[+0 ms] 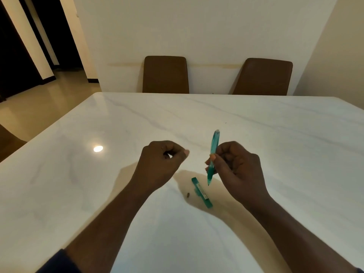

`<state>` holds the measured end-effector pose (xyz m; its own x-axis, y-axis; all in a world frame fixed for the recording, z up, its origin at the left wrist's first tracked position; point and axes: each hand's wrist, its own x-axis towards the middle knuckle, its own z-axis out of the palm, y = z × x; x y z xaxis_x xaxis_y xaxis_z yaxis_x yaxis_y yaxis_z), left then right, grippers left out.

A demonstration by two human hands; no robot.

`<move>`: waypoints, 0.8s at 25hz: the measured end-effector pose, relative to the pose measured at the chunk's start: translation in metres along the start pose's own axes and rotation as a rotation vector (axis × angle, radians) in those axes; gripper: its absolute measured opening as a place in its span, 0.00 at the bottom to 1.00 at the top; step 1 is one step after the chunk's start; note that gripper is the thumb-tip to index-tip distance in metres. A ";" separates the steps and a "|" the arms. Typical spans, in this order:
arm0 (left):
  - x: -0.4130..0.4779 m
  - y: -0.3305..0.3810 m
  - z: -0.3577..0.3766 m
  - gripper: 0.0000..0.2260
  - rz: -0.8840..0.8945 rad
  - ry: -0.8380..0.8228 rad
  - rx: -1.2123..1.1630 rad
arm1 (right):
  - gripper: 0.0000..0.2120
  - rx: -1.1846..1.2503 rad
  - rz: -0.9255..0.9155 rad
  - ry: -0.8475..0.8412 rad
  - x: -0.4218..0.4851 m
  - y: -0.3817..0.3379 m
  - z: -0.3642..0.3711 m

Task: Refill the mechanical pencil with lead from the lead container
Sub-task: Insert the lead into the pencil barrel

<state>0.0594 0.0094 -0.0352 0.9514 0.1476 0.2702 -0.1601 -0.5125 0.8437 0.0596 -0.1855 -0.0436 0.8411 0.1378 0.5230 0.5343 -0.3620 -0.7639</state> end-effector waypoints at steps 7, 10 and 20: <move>-0.007 -0.005 0.000 0.10 -0.084 -0.549 0.384 | 0.03 0.016 0.075 0.089 0.003 0.006 0.001; -0.010 -0.003 0.010 0.12 -0.036 -0.497 0.412 | 0.04 -0.005 0.077 0.071 0.003 0.007 0.002; -0.014 0.000 0.021 0.04 -0.014 -0.470 0.412 | 0.04 -0.016 0.115 0.040 0.003 0.008 0.004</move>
<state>0.0519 -0.0107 -0.0491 0.9816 -0.1836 -0.0514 -0.1218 -0.8111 0.5721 0.0663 -0.1840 -0.0498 0.8924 0.0574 0.4476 0.4331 -0.3880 -0.8136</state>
